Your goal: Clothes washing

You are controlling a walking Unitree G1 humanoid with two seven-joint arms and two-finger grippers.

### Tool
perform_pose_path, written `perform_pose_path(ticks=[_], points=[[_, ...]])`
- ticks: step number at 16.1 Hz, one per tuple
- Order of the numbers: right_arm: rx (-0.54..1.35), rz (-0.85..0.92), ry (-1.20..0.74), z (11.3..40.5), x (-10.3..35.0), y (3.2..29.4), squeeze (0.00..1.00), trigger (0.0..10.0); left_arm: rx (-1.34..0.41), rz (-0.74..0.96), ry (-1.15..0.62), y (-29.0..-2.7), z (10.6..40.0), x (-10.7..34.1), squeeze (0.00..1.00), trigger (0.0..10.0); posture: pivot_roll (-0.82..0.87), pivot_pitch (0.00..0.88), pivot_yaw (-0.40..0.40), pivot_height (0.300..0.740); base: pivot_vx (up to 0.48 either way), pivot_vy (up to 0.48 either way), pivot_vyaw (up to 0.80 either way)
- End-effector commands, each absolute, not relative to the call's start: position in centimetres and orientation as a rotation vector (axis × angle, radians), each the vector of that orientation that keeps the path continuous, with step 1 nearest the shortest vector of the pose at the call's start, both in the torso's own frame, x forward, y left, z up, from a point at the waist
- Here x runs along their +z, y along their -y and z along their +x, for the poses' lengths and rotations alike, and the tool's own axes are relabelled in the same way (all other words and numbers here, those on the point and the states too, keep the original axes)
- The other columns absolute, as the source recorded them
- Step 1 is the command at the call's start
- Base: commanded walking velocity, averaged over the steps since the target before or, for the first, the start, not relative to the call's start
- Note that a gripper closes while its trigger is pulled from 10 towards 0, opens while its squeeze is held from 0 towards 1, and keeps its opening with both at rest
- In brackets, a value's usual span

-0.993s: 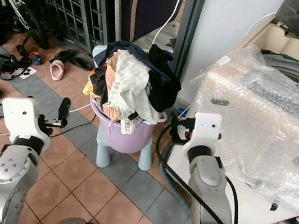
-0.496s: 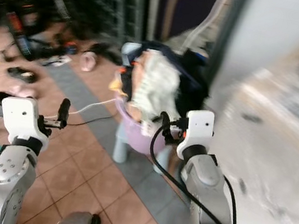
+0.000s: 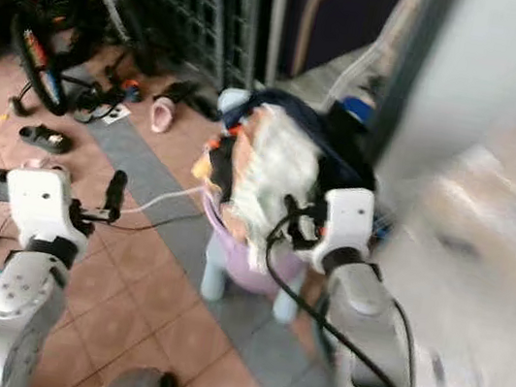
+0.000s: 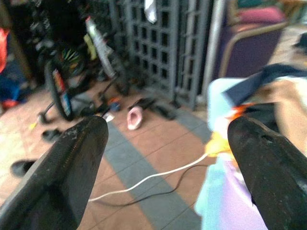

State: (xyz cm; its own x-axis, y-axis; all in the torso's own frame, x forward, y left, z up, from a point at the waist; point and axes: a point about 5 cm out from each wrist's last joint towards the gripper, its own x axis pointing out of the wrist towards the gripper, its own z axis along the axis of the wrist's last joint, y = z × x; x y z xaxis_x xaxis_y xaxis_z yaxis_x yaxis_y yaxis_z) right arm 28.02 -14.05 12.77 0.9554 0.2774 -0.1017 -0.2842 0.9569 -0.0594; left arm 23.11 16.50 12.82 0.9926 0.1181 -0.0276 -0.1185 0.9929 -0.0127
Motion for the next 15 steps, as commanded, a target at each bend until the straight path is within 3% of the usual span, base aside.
perform_pose_path(ticks=[1,4,8,12,15], points=[[0.323,-0.110,-0.107,28.0,12.5,13.9,0.00,10.0,0.117,-0.015,-0.036,-16.5,23.1,12.8,0.00,10.0,0.02,0.094,0.023,0.740,0.368,0.311,0.46],[0.302,-0.127,-0.148,28.5,12.0,13.9,0.00,10.0,0.113,-0.008,-0.036,-16.2,23.0,12.8,0.00,10.0,0.03,0.100,0.018,0.740,0.244,0.207,0.67],[0.320,-0.142,-0.262,29.0,10.7,13.7,0.00,10.0,0.107,-0.012,-0.053,-16.1,22.7,12.8,0.00,10.0,0.04,0.105,0.013,0.740,0.000,0.000,0.00],[0.276,-0.342,-0.419,30.9,9.0,15.0,0.00,10.0,0.105,-0.015,-0.062,-15.8,22.3,13.0,0.00,10.0,0.07,0.136,-0.020,0.740,0.000,0.000,0.00],[0.228,-0.388,-0.446,32.8,9.0,15.8,0.00,10.0,0.122,-0.010,-0.078,-15.9,21.6,12.9,0.00,10.0,0.09,0.155,-0.040,0.740,0.000,0.000,0.00]])
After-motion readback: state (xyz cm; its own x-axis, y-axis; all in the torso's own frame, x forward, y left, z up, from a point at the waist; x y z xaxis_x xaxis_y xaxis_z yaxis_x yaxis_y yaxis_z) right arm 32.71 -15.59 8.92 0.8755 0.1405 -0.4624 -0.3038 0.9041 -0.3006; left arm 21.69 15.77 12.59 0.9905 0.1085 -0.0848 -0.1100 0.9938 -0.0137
